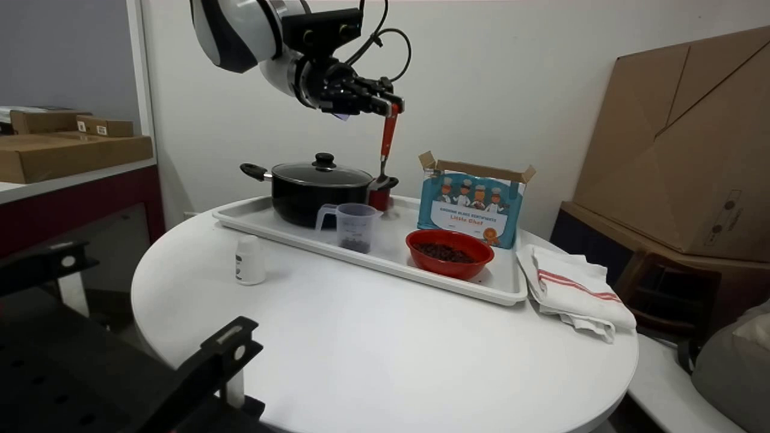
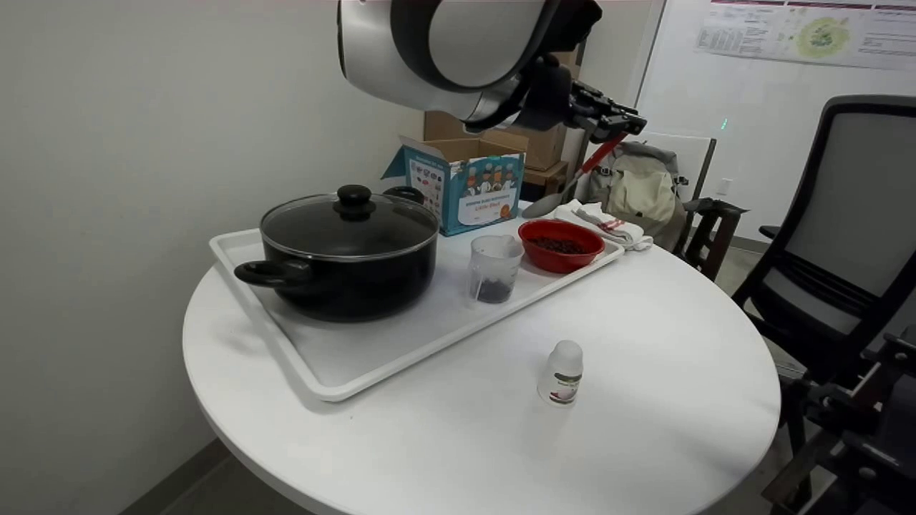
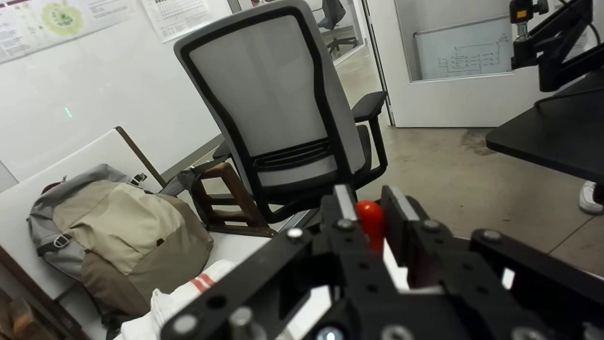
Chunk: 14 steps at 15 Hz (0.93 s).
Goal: Scoop some things from the red bowl and put them into the jug
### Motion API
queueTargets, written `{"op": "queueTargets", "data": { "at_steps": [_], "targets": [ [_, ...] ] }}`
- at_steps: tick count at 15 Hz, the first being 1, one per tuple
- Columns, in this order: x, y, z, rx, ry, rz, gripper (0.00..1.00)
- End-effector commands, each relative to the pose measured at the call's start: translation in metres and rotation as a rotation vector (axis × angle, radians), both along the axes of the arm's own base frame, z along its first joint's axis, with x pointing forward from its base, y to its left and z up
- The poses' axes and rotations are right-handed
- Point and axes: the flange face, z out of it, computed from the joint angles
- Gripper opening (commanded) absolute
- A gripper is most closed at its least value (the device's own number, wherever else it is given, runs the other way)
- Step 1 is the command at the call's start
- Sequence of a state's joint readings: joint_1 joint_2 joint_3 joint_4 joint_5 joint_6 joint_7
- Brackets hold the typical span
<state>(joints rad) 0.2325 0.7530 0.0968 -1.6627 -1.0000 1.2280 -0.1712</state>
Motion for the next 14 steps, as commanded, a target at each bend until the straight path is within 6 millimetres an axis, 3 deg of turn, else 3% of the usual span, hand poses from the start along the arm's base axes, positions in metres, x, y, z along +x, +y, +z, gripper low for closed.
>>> {"op": "queueTargets", "data": {
  "at_steps": [1, 4, 9, 14],
  "targets": [
    [0.000, -0.013, 0.021, 0.054, -0.042, -0.007, 0.10],
    [0.000, -0.040, 0.044, 0.156, -0.098, -0.049, 0.10],
    [-0.002, -0.120, 0.071, 0.311, -0.216, -0.147, 0.10],
    [-0.009, -0.210, 0.065, 0.397, -0.285, -0.259, 0.10]
  ]
}}
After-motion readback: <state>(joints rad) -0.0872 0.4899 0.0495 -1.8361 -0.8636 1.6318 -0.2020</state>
